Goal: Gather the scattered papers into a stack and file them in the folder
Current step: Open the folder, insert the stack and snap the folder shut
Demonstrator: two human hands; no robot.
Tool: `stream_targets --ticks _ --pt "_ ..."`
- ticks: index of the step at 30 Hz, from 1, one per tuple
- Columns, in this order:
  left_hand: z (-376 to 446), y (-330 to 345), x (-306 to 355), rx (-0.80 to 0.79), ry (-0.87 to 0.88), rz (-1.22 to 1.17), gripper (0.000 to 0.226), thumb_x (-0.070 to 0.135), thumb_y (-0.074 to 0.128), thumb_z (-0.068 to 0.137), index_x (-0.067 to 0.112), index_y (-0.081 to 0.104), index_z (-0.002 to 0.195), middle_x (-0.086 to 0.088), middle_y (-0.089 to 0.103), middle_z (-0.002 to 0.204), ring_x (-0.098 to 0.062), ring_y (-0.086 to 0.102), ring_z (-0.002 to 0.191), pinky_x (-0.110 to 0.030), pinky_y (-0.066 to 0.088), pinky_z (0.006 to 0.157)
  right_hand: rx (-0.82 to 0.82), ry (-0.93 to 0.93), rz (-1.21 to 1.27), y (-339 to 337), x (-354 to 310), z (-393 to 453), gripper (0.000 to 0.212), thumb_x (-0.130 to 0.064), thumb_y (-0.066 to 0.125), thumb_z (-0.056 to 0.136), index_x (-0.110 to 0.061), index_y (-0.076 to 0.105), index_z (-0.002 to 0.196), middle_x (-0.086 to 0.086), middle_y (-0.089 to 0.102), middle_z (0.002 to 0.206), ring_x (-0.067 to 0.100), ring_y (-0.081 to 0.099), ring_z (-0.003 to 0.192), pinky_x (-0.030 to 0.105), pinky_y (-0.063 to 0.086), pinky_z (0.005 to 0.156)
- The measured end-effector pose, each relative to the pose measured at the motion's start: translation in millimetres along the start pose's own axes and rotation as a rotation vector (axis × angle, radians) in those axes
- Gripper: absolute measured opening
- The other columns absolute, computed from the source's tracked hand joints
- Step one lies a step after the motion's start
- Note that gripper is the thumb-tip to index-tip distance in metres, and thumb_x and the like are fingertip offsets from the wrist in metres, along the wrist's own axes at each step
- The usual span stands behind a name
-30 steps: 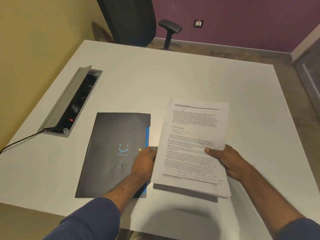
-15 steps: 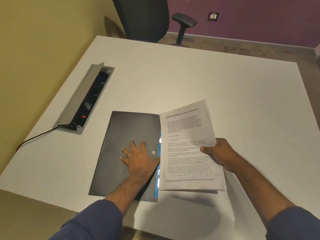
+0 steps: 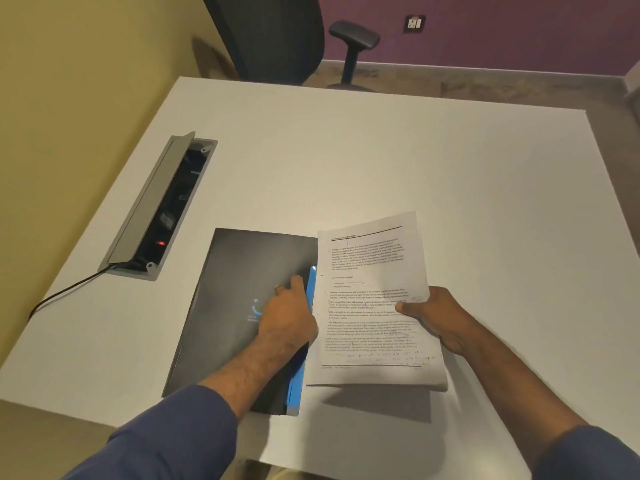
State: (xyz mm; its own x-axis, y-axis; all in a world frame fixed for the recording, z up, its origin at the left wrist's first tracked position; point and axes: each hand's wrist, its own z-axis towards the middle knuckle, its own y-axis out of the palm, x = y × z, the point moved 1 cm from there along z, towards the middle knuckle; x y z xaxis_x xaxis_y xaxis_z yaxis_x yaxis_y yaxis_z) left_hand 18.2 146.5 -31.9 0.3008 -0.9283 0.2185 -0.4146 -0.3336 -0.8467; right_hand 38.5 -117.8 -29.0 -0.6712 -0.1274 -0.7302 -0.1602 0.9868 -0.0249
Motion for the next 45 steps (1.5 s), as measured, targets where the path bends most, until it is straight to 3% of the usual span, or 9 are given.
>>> stream_targets --ticks 5,8,13,19,29,33,37,41,45 --pt "-6.7 -10.9 3.3 0.040 0.099 0.313 0.025 0.016 0.046 0.096 0.009 0.053 0.119 -0.025 0.055 0.133 -0.033 0.069 0.093 -0.037 0.055 0.074 -0.147 0.016 0.012 1.8 -6.5 -10.1 0.031 -0.002 0.074 0.083 -0.005 0.070 0.114 0.009 0.076 0.109 0.028 0.073 0.098 0.037 0.060 0.081" --pt "-11.9 -21.0 0.4 0.133 0.068 0.297 0.026 0.021 0.050 0.096 0.010 0.057 0.118 -0.015 0.052 0.142 -0.029 0.071 0.094 -0.037 0.054 0.078 -0.205 0.023 0.003 3.2 -13.9 -16.3 0.029 -0.003 0.075 0.083 -0.008 0.072 0.112 0.008 0.076 0.107 0.028 0.073 0.098 0.041 0.059 0.084" --pt "-19.7 -41.7 -7.5 0.330 0.140 0.157 0.013 0.032 0.056 0.094 0.021 0.055 0.088 -0.003 0.069 0.110 -0.020 0.069 0.076 -0.027 0.044 0.059 -0.274 0.012 -0.002 -0.1 -28.1 -26.5 0.022 0.000 0.073 0.083 -0.009 0.074 0.103 0.009 0.078 0.101 0.024 0.075 0.088 0.031 0.060 0.065" --pt "-25.3 -57.6 -8.4 0.275 0.139 0.097 0.041 0.018 0.067 0.088 0.022 0.053 0.126 0.005 0.062 0.114 -0.021 0.068 0.100 -0.035 0.057 0.083 -0.236 0.016 -0.123 -3.5 -50.9 -32.9 0.022 0.009 0.071 0.079 -0.006 0.073 0.096 0.013 0.077 0.095 0.026 0.075 0.081 0.031 0.059 0.064" --pt "-32.3 -73.3 1.8 0.080 0.180 0.040 0.056 0.020 0.070 0.087 0.025 0.044 0.137 0.003 0.055 0.136 -0.024 0.060 0.116 -0.035 0.052 0.093 -0.234 0.019 -0.189 -4.7 -93.3 -53.3 0.022 0.009 0.070 0.080 -0.003 0.072 0.098 0.013 0.076 0.096 0.024 0.074 0.074 0.029 0.059 0.057" --pt "-34.3 -79.8 9.6 0.032 0.288 0.003 0.039 0.031 0.072 0.086 0.030 0.050 0.119 0.006 0.064 0.116 -0.011 0.061 0.084 -0.025 0.048 0.079 -0.200 0.018 -0.252 9.6 -118.2 -53.4 0.031 0.009 0.070 0.079 0.001 0.068 0.109 0.018 0.072 0.107 0.031 0.071 0.090 0.032 0.059 0.069" --pt "-31.5 -87.9 13.3 -0.018 0.331 0.016 0.047 0.021 0.074 0.083 0.021 0.053 0.125 0.001 0.064 0.121 -0.021 0.065 0.103 -0.025 0.050 0.081 -0.101 -0.061 -0.296 33.2 -131.1 -46.6 0.033 0.012 0.066 0.078 0.005 0.064 0.110 0.021 0.069 0.107 0.037 0.068 0.096 0.042 0.059 0.081" --pt "-28.7 -93.4 11.8 -0.015 0.322 -0.006 0.058 0.013 0.075 0.080 0.020 0.051 0.132 0.001 0.062 0.123 -0.007 0.057 0.077 -0.011 0.044 0.063 0.004 -0.169 -0.448 63.8 -130.8 -45.5 0.017 0.010 0.061 0.076 -0.005 0.059 0.085 0.014 0.058 0.081 0.024 0.058 0.066 0.025 0.042 0.050" --pt "-24.9 -98.0 8.3 -0.007 0.288 -0.084 0.062 0.017 0.077 0.080 0.023 0.049 0.134 0.020 0.055 0.095 -0.007 0.055 0.067 -0.009 0.038 0.051 0.076 -0.242 -0.553 92.6 -121.7 -43.8 0.028 0.002 0.063 0.078 0.000 0.063 0.106 0.018 0.066 0.099 0.034 0.066 0.088 0.033 0.051 0.059"
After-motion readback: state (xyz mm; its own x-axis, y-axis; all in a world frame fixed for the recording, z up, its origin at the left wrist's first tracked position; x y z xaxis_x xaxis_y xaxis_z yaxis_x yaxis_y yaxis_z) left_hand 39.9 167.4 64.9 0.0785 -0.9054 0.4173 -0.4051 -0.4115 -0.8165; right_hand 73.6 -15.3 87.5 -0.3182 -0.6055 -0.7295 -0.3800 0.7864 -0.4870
